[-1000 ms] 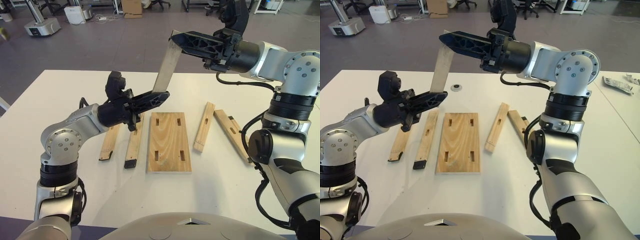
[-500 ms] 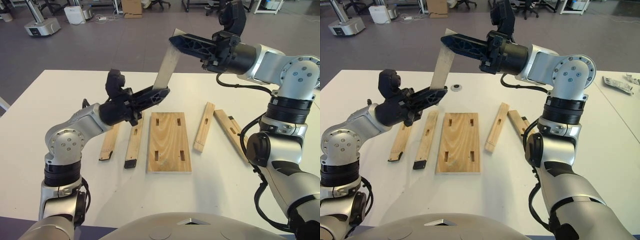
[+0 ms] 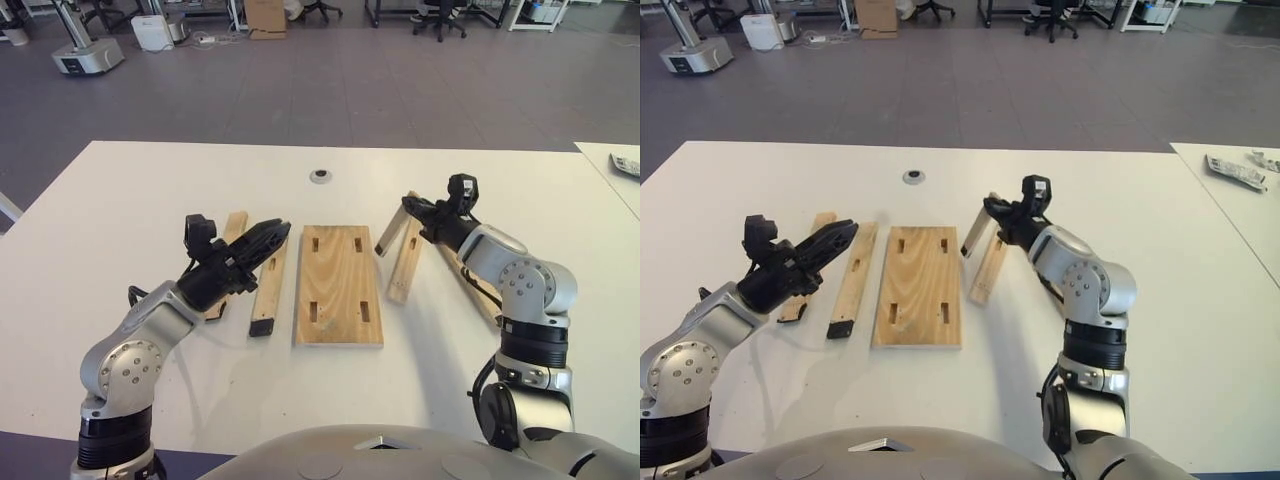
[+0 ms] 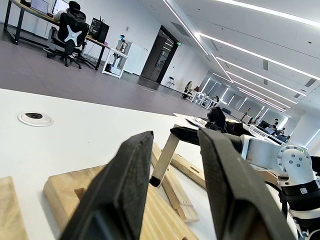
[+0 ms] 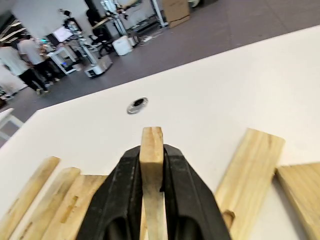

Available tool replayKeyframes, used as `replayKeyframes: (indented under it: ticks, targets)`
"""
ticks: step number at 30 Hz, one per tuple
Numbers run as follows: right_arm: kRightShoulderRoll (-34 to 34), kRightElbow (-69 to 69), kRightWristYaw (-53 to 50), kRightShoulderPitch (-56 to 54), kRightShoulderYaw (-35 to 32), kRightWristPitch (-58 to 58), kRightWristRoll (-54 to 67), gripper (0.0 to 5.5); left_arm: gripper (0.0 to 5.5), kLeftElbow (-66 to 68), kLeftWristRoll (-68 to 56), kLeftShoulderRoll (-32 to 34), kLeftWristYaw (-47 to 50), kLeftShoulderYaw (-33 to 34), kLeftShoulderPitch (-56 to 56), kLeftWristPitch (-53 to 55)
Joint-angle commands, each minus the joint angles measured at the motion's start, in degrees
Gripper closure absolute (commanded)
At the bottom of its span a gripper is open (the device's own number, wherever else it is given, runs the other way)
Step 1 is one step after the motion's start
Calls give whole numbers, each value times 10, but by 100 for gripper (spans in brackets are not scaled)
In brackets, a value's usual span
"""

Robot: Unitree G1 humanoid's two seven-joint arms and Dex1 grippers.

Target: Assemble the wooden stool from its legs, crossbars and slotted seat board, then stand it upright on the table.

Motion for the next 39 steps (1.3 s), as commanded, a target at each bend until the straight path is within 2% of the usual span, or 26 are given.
replayKeyframes:
  ticks: [1, 6, 10, 13, 16, 26, 31, 39]
  targets:
    - [-25, -50, -6, 26, 1, 21, -9, 508, 385, -21, 1, -2, 13, -7, 5, -3]
    - [-122, -113, 54, 7, 3, 109, 27, 508, 385, -42, 4, -13, 29, -8, 23, -17]
    - [-95, -104, 48, -49, -45, 118, 69, 508, 385, -39, 10, -19, 33, -22, 17, -26]
    - [-86, -89, 38, -69, -52, 72, 52, 508, 385, -34, 13, -18, 34, -29, 7, -28]
    - [-104, -74, 55, -64, -18, -1, 2, 508, 385, -32, 16, -19, 33, -33, 3, -29]
    - [-100, 36, 158, 10, 21, -159, -56, 508, 385, -18, 38, -24, 38, -36, -11, -52]
    - [-120, 73, 210, 22, 32, -194, -69, 508, 385, -11, 36, -22, 36, -32, -18, -52]
    - [-141, 91, 238, 24, 26, -213, -76, 508, 385, -13, 46, -26, 33, -39, -13, -58]
